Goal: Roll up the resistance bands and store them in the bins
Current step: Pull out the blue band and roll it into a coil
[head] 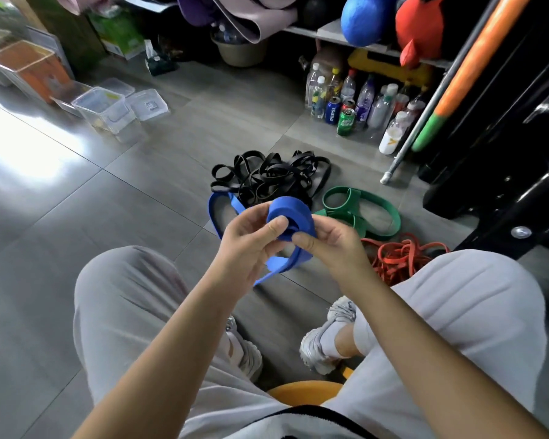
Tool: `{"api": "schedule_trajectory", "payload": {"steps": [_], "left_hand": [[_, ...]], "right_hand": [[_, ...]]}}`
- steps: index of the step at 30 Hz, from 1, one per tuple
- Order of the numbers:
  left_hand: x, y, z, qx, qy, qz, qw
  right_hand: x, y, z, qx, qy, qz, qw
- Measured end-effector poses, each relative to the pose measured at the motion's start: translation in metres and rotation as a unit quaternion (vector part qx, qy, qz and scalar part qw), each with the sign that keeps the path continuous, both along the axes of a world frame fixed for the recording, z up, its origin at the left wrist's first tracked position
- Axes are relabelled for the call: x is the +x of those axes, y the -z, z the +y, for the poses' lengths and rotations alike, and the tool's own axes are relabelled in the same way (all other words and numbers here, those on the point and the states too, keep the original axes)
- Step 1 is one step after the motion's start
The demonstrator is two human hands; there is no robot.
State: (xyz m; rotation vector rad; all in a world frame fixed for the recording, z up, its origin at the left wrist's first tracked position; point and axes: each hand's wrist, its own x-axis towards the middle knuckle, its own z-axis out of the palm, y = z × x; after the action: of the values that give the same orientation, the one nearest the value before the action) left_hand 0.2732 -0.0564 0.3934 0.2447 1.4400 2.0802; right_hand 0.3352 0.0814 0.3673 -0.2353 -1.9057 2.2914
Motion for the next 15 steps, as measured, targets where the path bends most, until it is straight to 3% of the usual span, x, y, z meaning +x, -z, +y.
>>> {"api": "schedule_trajectory", "payload": {"steps": [3, 5, 6, 7, 9, 11, 12, 13, 15], "left_hand": [[0.002, 0.010, -0.004, 0.018, 0.021, -0.043, 0.999], [-0.005, 0.010, -0.011, -0.073, 0.057, 0.010, 0.996], [-0.009, 0.007, -0.015, -0.159, 0.079, 0.087, 0.980], [-0.012, 0.003, -0.017, -0.245, 0.102, 0.181, 0.947], [-0.017, -0.008, -0.017, -0.377, 0.164, 0.353, 0.840], [-0.017, -0.021, -0.014, -0.451, 0.212, 0.452, 0.740], [-0.017, -0.025, -0.013, -0.466, 0.208, 0.474, 0.718], [-0.017, -0.030, -0.014, -0.461, 0.192, 0.484, 0.719], [-0.019, -0.038, -0.016, -0.402, 0.151, 0.462, 0.776]], "right_hand": [[0.001, 0.005, 0.001, 0.048, -0.008, -0.007, 0.999], [0.003, 0.006, 0.008, 0.079, -0.031, -0.028, 0.996], [0.005, 0.004, 0.012, 0.098, -0.047, -0.043, 0.993], [0.005, 0.002, 0.016, 0.138, -0.064, -0.057, 0.987], [0.002, -0.002, 0.021, 0.282, -0.110, -0.076, 0.950], [-0.002, -0.011, 0.021, 0.392, -0.145, -0.075, 0.906], [-0.003, -0.018, 0.020, 0.400, -0.144, -0.072, 0.902], [-0.003, -0.027, 0.019, 0.390, -0.136, -0.065, 0.908], [-0.001, -0.045, 0.021, 0.348, -0.110, -0.054, 0.929]]}}
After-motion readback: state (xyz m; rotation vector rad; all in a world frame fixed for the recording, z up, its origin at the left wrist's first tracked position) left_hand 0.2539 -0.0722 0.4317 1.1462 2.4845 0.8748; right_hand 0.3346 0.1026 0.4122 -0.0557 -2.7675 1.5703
